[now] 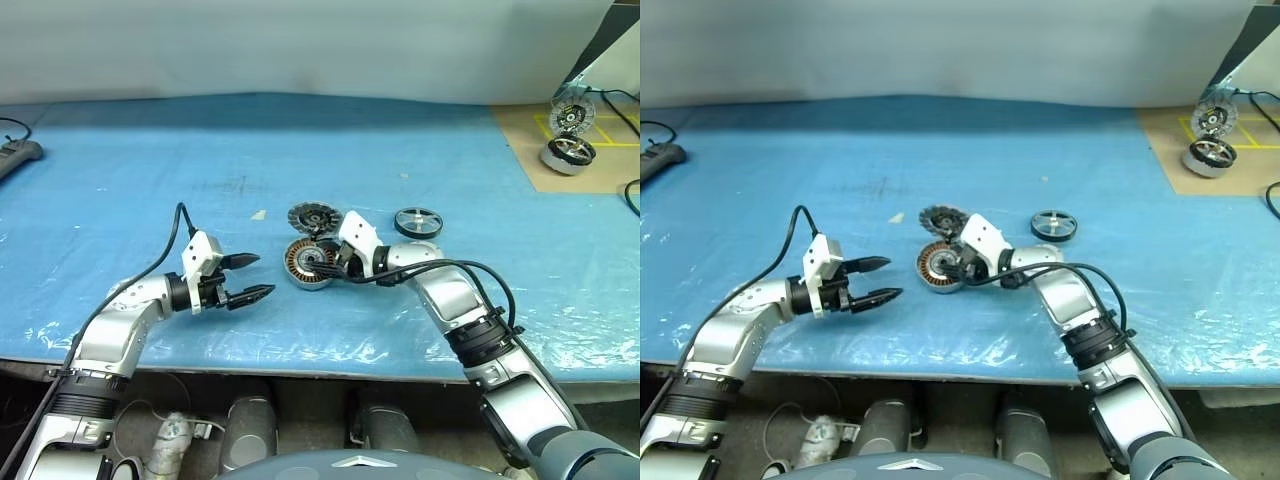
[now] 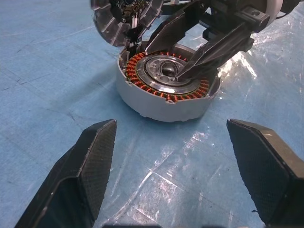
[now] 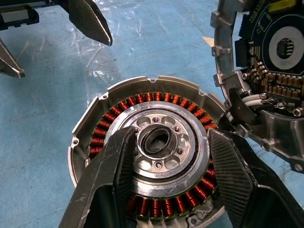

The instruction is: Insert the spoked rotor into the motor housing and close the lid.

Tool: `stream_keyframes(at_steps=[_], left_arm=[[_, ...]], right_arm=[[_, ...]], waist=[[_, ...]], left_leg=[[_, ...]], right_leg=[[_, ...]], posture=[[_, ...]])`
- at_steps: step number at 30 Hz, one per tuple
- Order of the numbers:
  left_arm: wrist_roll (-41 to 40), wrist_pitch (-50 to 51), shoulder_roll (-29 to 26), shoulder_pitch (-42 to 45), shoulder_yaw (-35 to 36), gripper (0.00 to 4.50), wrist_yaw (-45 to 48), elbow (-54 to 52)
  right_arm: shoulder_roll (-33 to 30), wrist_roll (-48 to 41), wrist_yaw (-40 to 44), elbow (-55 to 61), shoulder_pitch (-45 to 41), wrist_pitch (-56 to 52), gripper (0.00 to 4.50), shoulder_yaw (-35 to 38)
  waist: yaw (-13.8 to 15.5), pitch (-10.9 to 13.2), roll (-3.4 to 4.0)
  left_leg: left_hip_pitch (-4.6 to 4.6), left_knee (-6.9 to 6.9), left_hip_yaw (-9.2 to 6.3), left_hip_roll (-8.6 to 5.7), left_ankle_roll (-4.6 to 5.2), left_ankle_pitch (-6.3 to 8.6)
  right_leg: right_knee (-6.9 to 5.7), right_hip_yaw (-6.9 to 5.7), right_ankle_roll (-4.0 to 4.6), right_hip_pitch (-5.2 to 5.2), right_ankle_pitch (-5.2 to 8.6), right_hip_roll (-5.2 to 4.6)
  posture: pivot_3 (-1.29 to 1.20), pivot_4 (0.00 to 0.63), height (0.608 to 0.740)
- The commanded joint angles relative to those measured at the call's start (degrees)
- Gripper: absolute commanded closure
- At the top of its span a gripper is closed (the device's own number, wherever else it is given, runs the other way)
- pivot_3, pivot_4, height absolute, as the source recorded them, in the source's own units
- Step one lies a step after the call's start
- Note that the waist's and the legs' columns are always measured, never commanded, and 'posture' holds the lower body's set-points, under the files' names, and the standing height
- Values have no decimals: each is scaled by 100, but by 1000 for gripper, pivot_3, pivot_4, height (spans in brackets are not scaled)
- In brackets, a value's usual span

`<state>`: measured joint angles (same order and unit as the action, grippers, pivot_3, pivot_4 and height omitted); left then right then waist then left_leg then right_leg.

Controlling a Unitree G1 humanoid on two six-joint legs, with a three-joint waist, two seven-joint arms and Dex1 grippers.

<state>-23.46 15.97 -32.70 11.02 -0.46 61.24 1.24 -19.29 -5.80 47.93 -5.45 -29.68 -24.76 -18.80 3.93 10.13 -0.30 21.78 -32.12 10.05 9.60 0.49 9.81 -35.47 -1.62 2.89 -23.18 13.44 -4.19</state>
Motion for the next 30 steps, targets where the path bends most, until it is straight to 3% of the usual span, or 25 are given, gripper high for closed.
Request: stream_keyframes(at_steps=[1,5,6,9,14,19,25,30], left_arm=[[-20,-82,-14,17,16,489,57,-107],[-15,-82,-8,6,1,489,66,-102],[-15,-78,-5,5,-2,489,66,-101],[-16,-72,-4,4,-7,489,69,-101],[-13,-68,4,10,-8,489,77,-103],[-11,-76,-14,19,0,489,94,-140],[-12,-71,-30,15,8,489,95,-171],[-25,-41,-28,8,16,489,76,-199]], right_arm=[[77,-370,55,344,57,-196,1875,300],[145,-579,32,514,33,-313,1875,463],[164,-611,23,538,30,-339,2047,485],[196,-639,5,556,18,-358,2741,492],[253,-454,-19,292,14,-315,4483,254],[340,-324,-180,112,-59,-276,4483,239],[40,487,-330,-547,-39,-55,4483,-293],[-214,585,-88,-232,191,13,4483,-533]], waist=[[-2,0,0],[-4,0,0],[-5,0,0],[-5,0,0],[-6,0,0],[-5,0,0],[-6,0,0],[10,-3,0]], left_leg=[[0,0,0,0,0,0],[3,1,0,0,0,0],[3,1,0,0,0,0],[2,1,0,1,0,0],[3,2,0,1,0,0],[4,3,0,1,-1,0],[0,3,0,1,-2,0],[-33,6,0,0,-1,1]], right_leg=[[0,0,0,0,0,0],[1,0,0,-4,0,0],[1,0,0,-4,0,0],[1,0,0,-4,0,0],[2,0,0,-5,0,0],[2,0,0,-6,0,0],[2,0,0,-3,0,0],[6,2,-3,34,2,0]], posture=[[0,150,740],[0,150,740],[0,150,740],[0,150,740],[0,150,740],[0,150,740],[0,150,740],[0,150,740]])
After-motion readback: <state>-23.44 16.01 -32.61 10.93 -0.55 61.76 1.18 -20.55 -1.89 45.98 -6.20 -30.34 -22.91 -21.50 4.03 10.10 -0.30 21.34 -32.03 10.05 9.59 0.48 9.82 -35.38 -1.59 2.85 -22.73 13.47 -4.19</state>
